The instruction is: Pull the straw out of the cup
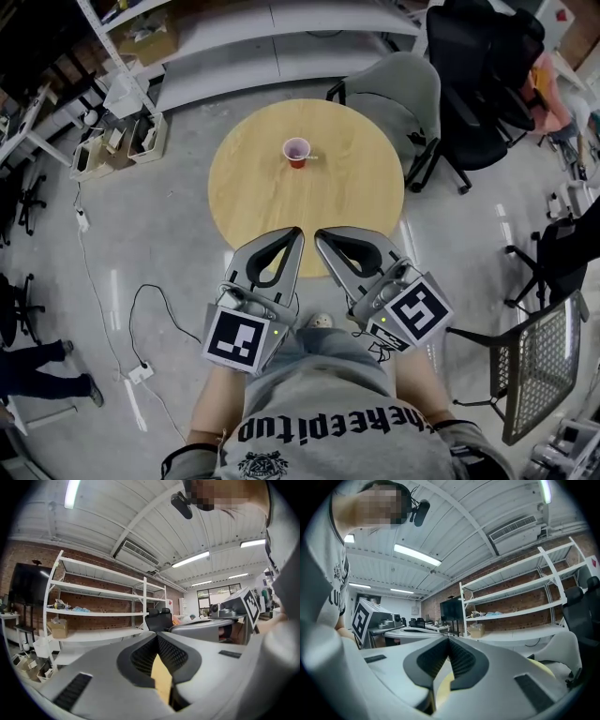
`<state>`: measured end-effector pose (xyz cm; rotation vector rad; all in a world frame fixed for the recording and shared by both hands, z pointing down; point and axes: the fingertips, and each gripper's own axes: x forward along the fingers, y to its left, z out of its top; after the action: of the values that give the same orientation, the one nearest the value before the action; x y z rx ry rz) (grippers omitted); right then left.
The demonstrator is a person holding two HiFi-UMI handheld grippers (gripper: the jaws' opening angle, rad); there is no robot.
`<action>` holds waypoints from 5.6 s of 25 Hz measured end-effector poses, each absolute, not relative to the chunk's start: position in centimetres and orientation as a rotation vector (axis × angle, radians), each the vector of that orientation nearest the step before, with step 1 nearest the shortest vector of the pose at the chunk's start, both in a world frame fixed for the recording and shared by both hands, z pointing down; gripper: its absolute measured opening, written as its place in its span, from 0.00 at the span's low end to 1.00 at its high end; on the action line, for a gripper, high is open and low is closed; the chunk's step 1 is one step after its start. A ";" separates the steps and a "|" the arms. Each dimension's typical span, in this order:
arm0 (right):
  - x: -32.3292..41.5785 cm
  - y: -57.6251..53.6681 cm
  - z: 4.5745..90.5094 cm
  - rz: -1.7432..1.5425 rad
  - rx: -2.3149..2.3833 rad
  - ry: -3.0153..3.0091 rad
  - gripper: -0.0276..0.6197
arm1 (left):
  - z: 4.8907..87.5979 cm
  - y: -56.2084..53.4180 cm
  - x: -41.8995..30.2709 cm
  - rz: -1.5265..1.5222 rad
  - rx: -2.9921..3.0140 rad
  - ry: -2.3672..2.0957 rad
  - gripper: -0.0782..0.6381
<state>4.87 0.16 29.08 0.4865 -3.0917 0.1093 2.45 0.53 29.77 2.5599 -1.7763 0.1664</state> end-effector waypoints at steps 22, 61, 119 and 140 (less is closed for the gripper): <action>3.4 -7.2 29.3 0.142 0.758 -3.008 0.07 | 30.0 -7.1 0.9 0.221 2.648 -1.523 0.13; -2.9 -19.4 34.8 0.340 1.282 -2.723 0.09 | 34.9 -18.8 -6.9 0.316 2.790 -0.990 0.13; -3.4 -23.8 50.0 0.648 1.229 -2.449 0.22 | 41.1 -22.0 -10.0 0.394 2.669 -0.950 0.13; -3.1 -23.8 46.8 0.536 1.251 -2.473 0.11 | 40.1 -21.4 -9.6 0.380 2.687 -0.978 0.13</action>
<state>-3.08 -23.76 46.77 1.2505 -2.4735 0.5357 -9.61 -21.43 40.06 2.6867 -0.9776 0.3797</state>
